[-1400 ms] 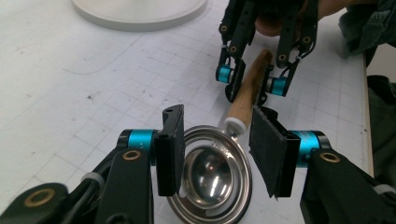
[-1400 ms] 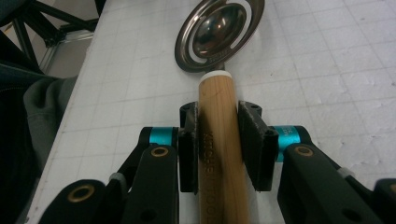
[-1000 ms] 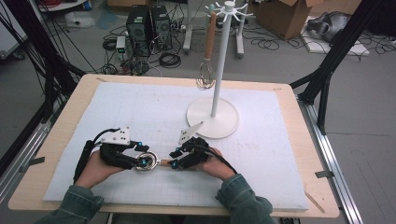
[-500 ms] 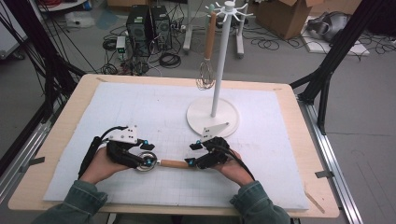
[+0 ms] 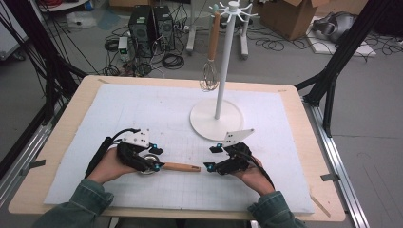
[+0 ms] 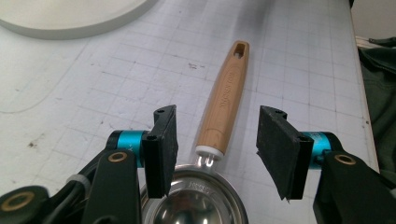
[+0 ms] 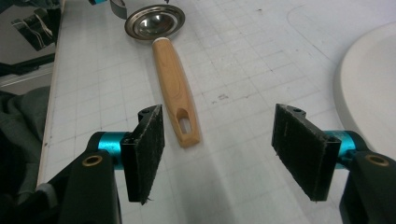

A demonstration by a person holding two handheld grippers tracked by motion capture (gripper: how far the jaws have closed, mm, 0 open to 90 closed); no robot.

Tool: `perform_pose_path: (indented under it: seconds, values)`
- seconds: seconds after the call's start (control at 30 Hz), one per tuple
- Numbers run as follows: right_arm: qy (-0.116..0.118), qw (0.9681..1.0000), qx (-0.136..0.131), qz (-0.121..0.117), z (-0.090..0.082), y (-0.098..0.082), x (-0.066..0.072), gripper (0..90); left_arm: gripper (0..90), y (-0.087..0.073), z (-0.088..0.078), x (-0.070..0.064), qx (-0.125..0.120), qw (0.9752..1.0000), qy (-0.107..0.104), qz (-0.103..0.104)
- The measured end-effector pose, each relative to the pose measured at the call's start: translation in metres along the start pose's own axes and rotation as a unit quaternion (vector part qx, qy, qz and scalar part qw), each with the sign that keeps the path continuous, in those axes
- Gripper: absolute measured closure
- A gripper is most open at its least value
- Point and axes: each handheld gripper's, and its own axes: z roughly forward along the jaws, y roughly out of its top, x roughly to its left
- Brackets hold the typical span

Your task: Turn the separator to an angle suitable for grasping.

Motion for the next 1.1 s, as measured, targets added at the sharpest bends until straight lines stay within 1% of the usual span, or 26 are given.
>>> perform_pose_path:
  seconds: [0.03,0.1,0.17,0.2,0.33,0.47,0.5,0.67,0.73,0.8,0.9,1.03,1.07,1.1]
  values:
    - [-0.002,1.0,-0.002,-0.003,-0.001,-0.001,-0.001,33.9,48.3,0.0,0.003,0.0,0.001,1.0,-0.001,-0.001]
    - [-0.004,1.0,-0.001,-0.001,-0.004,-0.004,0.0,33.8,49.1,0.0,0.007,0.001,0.01,0.9999,-0.007,0.004]
    - [-0.007,1.0,-0.001,0.003,-0.006,-0.006,0.0,33.6,49.5,-0.001,0.012,0.002,0.018,0.9998,-0.01,0.005]
    - [-0.007,1.0,-0.001,0.002,-0.007,-0.007,0.0,33.5,49.5,-0.001,0.015,0.002,0.022,0.9997,-0.013,0.003]
    - [-0.011,0.9999,-0.002,0.005,-0.011,-0.011,0.0,33.1,50.6,-0.003,0.022,0.004,0.037,0.9991,-0.021,0.004]
    - [-0.012,0.9999,-0.003,0.005,-0.014,-0.014,0.001,33.1,51.3,-0.004,0.028,0.006,0.052,0.9985,-0.02,0.004]
    - [-0.012,0.9999,-0.005,0.004,-0.014,-0.015,0.001,33.1,52.0,-0.005,0.03,0.006,0.057,0.9982,-0.018,0.006]
    - [-0.014,0.9999,-0.006,0.007,-0.016,-0.018,0.0,33.1,58.0,-0.005,0.037,0.005,0.074,0.9969,-0.026,0.012]
    - [-0.014,0.9998,-0.006,0.009,-0.016,-0.019,0.001,33.1,59.4,-0.004,0.04,0.005,0.075,0.9968,-0.022,0.016]
    - [-0.015,0.9998,-0.007,0.007,-0.016,-0.019,0.001,33.1,61.0,-0.002,0.041,0.005,0.082,0.9962,-0.024,0.017]
    - [-0.016,0.9998,-0.009,0.008,-0.018,-0.02,0.001,33.1,62.6,0.002,0.043,0.003,0.09,0.9953,-0.023,0.027]
    - [-0.017,0.9997,-0.011,0.011,-0.019,-0.022,0.001,33.0,63.2,0.001,0.043,0.003,0.089,0.9953,-0.022,0.031]
    - [-0.017,0.9997,-0.011,0.01,-0.018,-0.022,0.001,33.0,63.5,0.002,0.043,0.003,0.091,0.9949,-0.022,0.036]
    - [-0.017,0.9997,-0.011,0.01,-0.018,-0.022,0.001,33.0,63.9,0.001,0.043,0.003,0.089,0.9952,-0.023,0.033]
